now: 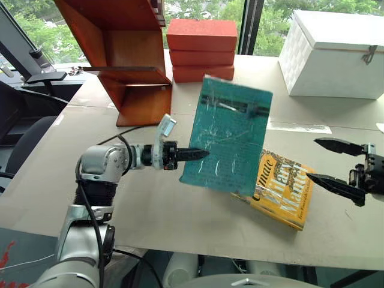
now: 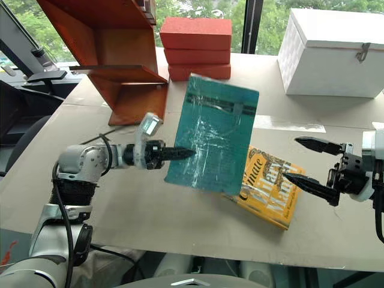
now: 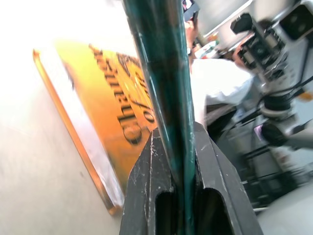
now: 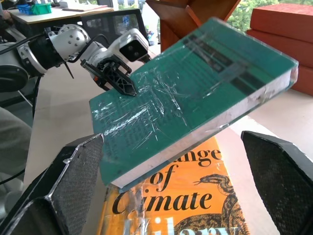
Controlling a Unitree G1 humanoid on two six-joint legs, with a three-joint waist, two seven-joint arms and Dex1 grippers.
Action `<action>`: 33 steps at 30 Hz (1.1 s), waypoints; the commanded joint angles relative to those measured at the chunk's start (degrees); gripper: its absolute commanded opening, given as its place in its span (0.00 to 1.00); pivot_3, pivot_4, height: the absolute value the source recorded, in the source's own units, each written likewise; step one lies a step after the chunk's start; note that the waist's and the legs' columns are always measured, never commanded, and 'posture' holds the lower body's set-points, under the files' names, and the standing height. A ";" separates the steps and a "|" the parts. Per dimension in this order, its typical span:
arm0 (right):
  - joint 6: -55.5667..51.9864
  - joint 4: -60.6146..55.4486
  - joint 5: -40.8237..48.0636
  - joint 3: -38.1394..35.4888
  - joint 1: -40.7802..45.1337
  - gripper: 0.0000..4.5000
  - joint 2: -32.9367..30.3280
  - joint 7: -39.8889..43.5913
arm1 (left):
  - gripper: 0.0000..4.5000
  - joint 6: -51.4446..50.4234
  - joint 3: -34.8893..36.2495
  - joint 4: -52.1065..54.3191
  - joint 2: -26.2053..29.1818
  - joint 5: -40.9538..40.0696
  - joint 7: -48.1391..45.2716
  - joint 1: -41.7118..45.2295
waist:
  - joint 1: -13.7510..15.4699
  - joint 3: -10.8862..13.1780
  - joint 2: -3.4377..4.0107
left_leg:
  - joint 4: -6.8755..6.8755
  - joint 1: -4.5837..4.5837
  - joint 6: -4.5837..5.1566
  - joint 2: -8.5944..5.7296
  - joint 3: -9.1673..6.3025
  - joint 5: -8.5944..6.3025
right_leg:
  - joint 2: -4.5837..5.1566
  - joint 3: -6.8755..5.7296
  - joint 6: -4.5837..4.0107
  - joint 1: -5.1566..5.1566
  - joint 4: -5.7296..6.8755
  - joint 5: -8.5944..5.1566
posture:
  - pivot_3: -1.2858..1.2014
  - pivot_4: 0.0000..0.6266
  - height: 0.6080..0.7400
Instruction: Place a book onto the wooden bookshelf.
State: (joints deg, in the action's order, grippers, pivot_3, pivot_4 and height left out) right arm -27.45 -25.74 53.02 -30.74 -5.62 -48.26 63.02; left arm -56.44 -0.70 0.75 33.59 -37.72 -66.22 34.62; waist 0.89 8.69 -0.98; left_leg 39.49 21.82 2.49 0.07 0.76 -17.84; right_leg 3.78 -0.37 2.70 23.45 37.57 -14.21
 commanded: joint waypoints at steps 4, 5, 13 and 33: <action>0.51 5.71 0.86 -0.69 6.67 1.00 -0.67 -0.15 | 0.01 26.08 -4.42 13.23 9.25 23.58 11.35 9.90 | -0.08 0.06 -0.10 | -0.02 -0.07 -0.07 0.00 0.02 0.04 | -0.05 0.02 -0.02 -0.03 0.01 0.02 | 0.52 0.24 1.00; 0.46 6.43 0.72 -0.04 7.82 1.00 -0.62 0.06 | 0.01 28.99 -4.47 13.03 9.50 26.12 13.46 11.78 | -0.10 0.02 -0.01 | -0.02 -0.13 -0.07 -0.02 0.07 0.04 | -0.07 0.07 -0.02 -0.06 0.02 0.02 | 0.52 0.24 1.00; -0.77 15.02 0.78 5.96 22.75 1.00 -0.69 1.97 | 0.01 51.50 -8.28 8.23 22.26 54.12 22.90 18.30 | -0.29 0.15 -0.03 | -0.15 -0.04 -0.05 0.01 0.21 0.03 | -0.47 0.08 0.01 0.10 -0.06 0.01 | 0.52 0.24 1.00; -6.19 17.75 -0.87 9.86 36.91 1.00 4.95 -9.38 | 0.01 55.69 -0.30 -3.20 38.92 61.90 21.65 6.69 | -0.89 0.30 -0.18 | -0.15 0.19 -0.04 0.07 0.34 0.03 | -0.44 -0.07 0.02 0.42 0.12 0.01 | 0.52 0.24 1.00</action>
State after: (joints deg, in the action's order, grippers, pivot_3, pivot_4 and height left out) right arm -33.57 -6.00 52.23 -20.29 31.07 -42.36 54.45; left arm -0.56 -3.50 -1.76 71.13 24.33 -44.56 40.48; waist 0.00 8.98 -1.15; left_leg 39.34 22.01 2.45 0.15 1.10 -17.81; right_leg 3.34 -0.44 2.72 23.87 37.71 -14.19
